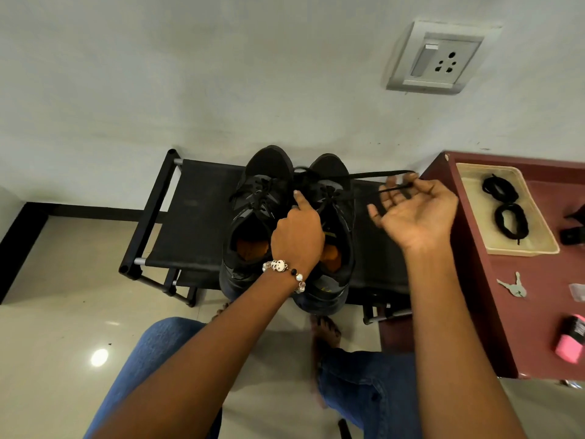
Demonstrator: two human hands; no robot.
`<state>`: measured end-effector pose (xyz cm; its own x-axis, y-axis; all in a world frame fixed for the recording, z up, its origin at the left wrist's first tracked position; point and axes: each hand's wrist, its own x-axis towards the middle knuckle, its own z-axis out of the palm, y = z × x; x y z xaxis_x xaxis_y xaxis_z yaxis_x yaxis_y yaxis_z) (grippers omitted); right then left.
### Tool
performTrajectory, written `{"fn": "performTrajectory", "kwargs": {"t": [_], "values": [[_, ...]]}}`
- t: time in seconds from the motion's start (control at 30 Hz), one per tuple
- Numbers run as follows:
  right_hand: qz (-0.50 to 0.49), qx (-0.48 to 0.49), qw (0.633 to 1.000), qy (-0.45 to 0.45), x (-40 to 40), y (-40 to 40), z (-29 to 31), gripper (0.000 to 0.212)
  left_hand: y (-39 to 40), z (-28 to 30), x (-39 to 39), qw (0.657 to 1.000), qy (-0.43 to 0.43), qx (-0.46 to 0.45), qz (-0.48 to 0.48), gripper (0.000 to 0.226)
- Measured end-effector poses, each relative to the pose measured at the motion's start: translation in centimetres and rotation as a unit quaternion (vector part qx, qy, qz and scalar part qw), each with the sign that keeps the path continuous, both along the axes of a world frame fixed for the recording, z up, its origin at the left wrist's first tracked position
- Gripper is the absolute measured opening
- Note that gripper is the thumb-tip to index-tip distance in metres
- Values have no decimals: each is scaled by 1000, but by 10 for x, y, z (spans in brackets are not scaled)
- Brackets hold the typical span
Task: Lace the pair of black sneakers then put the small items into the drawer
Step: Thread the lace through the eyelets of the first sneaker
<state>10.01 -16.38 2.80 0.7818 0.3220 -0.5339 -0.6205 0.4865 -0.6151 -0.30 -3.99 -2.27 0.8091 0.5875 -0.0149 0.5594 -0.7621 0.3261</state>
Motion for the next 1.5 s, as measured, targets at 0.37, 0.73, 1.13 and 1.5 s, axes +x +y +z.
{"fn": "performTrajectory", "kwargs": {"t": [0.37, 0.73, 1.13, 1.5], "values": [[191, -563, 604, -531, -18, 39, -8, 23, 0, 5, -5, 999, -39, -38, -7, 22], [208, -671, 443, -558, -34, 65, -43, 17, 1, 8, -5, 997, -44, -54, 14, 24], [-17, -305, 949, -82, -21, 47, -38, 8, -1, 5, -3, 997, -52, -55, 19, 23], [278, -683, 390, -551, -32, 59, -27, 25, -2, 10, -5, 998, -30, -53, 10, 22]]}}
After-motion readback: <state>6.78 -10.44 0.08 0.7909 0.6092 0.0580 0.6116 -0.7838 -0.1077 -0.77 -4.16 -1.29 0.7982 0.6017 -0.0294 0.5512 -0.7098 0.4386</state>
